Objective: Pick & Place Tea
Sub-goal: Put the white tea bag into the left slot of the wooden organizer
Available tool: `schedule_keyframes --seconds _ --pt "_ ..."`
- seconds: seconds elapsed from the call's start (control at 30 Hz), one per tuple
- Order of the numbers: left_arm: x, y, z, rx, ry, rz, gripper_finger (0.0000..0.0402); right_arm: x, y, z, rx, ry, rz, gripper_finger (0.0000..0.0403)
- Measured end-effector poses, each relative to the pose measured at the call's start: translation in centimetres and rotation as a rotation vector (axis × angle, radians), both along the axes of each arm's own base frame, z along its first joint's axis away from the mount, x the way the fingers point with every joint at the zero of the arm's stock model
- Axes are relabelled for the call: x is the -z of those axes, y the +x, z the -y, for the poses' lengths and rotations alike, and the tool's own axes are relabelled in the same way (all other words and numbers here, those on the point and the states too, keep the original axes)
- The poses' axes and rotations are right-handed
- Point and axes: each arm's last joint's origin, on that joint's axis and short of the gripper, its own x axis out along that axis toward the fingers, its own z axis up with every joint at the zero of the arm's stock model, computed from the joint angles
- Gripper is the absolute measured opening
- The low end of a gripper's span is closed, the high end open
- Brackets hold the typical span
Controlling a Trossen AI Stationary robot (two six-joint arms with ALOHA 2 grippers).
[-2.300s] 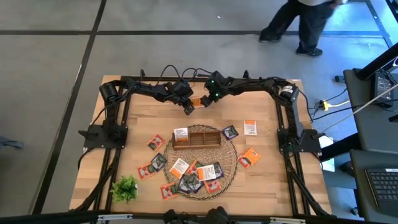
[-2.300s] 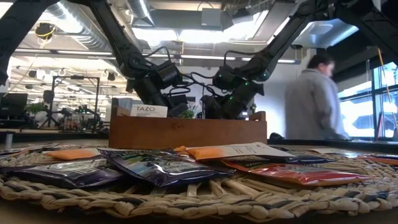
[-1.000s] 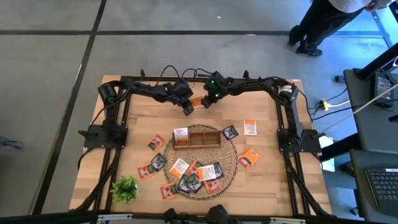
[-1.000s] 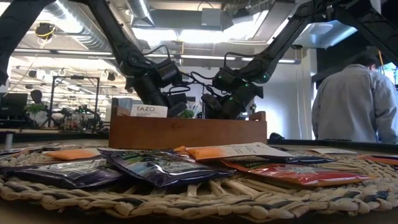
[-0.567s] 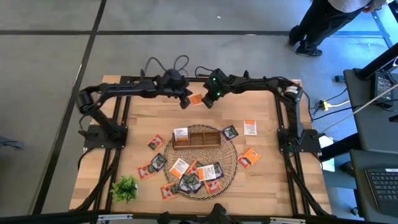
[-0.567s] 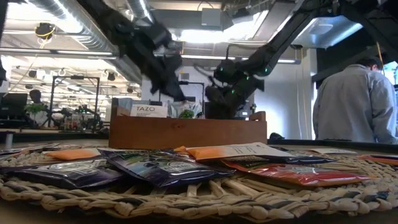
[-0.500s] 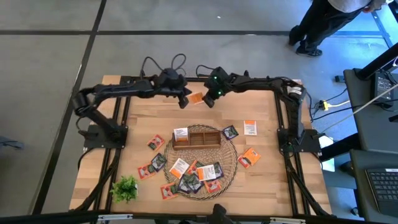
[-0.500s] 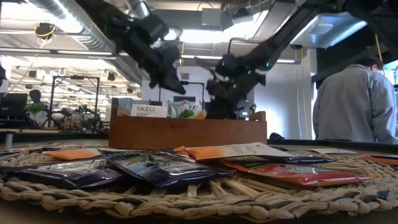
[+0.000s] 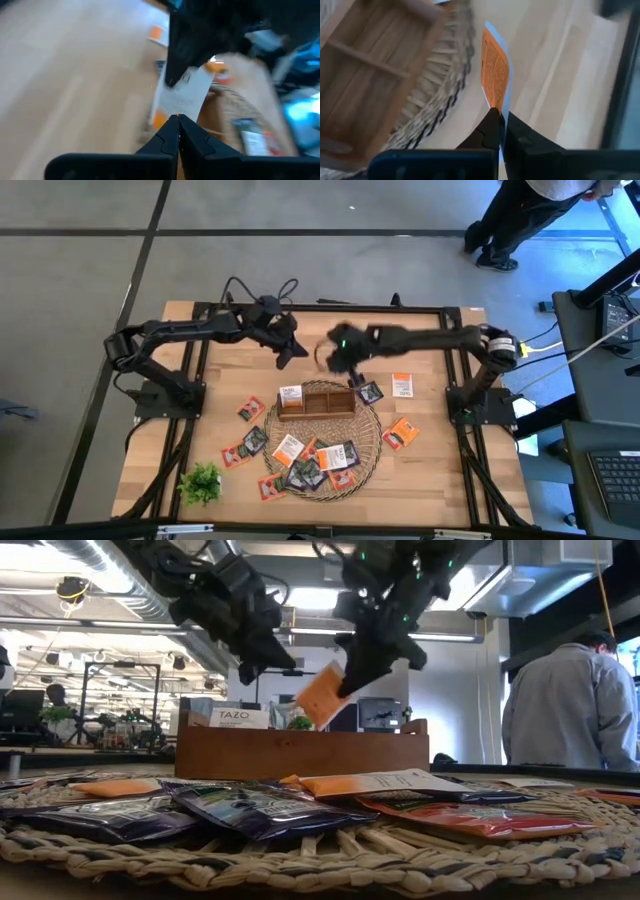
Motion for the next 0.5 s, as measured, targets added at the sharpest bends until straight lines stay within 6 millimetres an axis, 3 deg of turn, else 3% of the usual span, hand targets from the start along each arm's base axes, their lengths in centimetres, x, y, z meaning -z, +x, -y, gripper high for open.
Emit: schedule_keyframes --seconds 0.23,0.5 --pt "-0.2 0.3 1.4 0.178 -0.174 0.042 0.0002 -0.3 0.9 -6.6 -0.195 -0.376 -0.024 0.0005" --pt "0.2 0.2 2.4 0.230 -0.245 -0.009 0.0002 -1.2 1.3 -11.0 -0.292 -0.637 0.043 0.0005"
